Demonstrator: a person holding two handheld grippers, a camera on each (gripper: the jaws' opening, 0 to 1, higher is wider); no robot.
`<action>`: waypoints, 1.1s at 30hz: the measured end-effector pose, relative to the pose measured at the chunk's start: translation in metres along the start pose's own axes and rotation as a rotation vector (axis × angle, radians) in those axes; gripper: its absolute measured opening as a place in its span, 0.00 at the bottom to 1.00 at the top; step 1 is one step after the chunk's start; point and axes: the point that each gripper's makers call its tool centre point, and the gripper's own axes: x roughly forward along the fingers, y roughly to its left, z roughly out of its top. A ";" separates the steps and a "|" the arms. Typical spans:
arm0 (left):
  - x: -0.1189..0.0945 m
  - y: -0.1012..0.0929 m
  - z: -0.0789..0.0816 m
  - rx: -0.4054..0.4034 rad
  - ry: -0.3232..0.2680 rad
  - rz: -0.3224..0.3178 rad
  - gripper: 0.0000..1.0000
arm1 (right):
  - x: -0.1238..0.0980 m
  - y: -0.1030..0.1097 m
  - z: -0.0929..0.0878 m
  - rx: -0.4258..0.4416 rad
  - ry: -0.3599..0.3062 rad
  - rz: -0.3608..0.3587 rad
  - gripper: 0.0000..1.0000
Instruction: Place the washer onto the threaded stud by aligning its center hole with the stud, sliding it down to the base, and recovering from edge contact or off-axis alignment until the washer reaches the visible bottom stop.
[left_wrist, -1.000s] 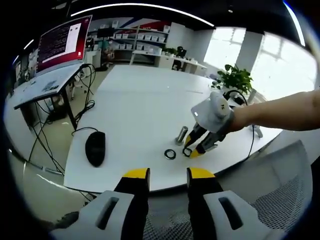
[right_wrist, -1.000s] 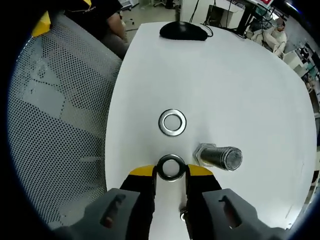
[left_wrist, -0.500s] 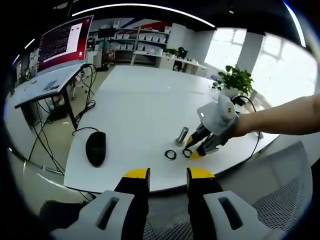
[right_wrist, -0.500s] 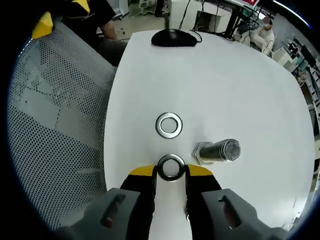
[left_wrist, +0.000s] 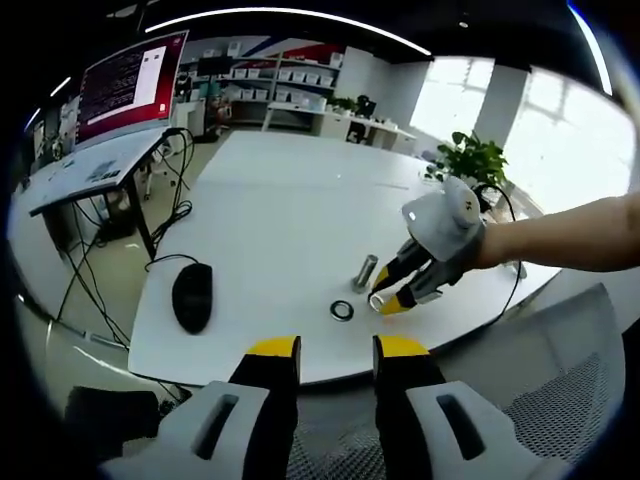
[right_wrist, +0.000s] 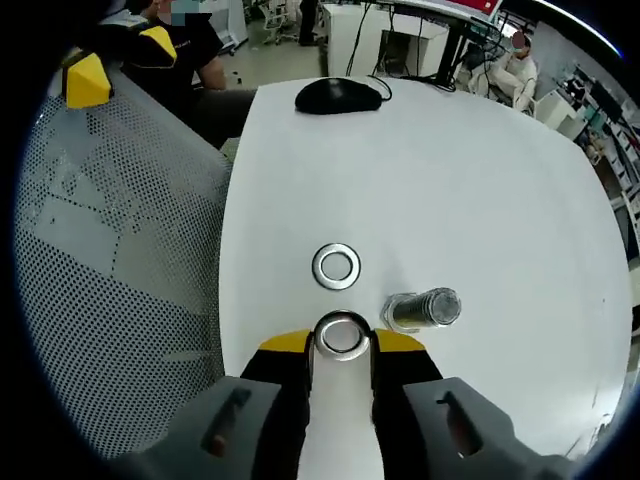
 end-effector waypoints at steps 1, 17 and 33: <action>0.000 0.000 0.000 0.000 0.000 0.000 0.27 | -0.002 0.001 0.001 0.003 -0.002 0.003 0.23; 0.000 -0.002 -0.001 0.011 0.014 -0.005 0.27 | -0.045 -0.005 0.017 0.031 -0.093 -0.031 0.23; 0.001 -0.003 -0.002 0.017 0.018 -0.005 0.26 | -0.061 -0.030 0.025 0.016 -0.137 -0.122 0.23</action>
